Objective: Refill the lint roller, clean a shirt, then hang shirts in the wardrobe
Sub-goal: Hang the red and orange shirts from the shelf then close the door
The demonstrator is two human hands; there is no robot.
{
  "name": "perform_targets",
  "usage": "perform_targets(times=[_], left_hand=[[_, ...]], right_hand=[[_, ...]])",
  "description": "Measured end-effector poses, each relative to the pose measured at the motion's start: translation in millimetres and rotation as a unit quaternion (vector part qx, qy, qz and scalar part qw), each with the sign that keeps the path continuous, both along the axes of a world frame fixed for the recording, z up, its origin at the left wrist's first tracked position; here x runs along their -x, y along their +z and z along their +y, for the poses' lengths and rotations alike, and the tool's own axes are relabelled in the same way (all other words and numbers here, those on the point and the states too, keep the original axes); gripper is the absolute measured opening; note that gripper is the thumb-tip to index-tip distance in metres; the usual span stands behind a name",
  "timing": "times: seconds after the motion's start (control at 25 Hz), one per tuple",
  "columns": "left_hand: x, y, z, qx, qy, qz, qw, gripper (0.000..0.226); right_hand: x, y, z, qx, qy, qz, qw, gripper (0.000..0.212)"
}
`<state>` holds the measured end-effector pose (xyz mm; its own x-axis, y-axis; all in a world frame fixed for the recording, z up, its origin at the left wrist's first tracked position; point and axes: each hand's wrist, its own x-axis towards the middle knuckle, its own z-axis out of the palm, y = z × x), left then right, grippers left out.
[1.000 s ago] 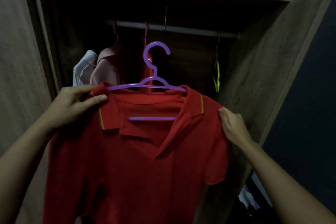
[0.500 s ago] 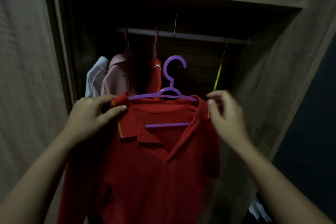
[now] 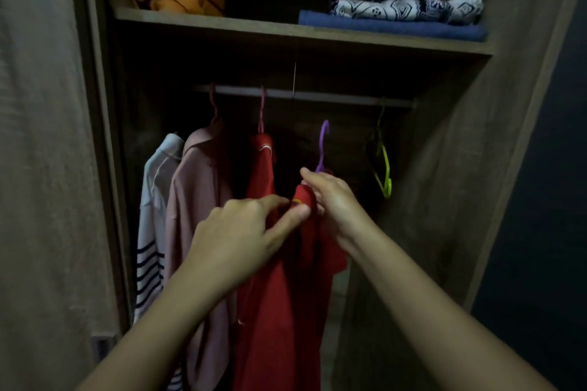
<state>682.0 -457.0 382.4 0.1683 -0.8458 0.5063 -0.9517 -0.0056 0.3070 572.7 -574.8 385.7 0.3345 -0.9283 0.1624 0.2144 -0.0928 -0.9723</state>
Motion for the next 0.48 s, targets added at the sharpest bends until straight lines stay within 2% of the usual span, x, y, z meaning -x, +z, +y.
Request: perform_targets(times=[0.12,0.2,0.32,0.36,0.48], left_hand=[[-23,24,-52,0.086,-0.017,0.129,0.988,0.056],[-37,35,-102,0.071,-0.014,0.185,0.98,0.059],[-52,41,-169,0.012,-0.022,0.334,0.942,0.088],[-61,39,-193,0.007,-0.021,0.367,0.93,0.085],[-79,31,-246,-0.054,-0.064,0.325,0.942,0.033]], right_hand=[[-1,14,-19,0.031,-0.05,0.056,0.997,0.055],[-5,22,-27,0.049,-0.089,0.097,0.99,0.055],[-4,28,-45,0.056,-0.102,0.107,0.987,0.051],[-3,33,-48,0.064,-0.106,0.109,0.986,0.051],[2,46,-67,0.09,-0.101,0.118,0.984,0.061]])
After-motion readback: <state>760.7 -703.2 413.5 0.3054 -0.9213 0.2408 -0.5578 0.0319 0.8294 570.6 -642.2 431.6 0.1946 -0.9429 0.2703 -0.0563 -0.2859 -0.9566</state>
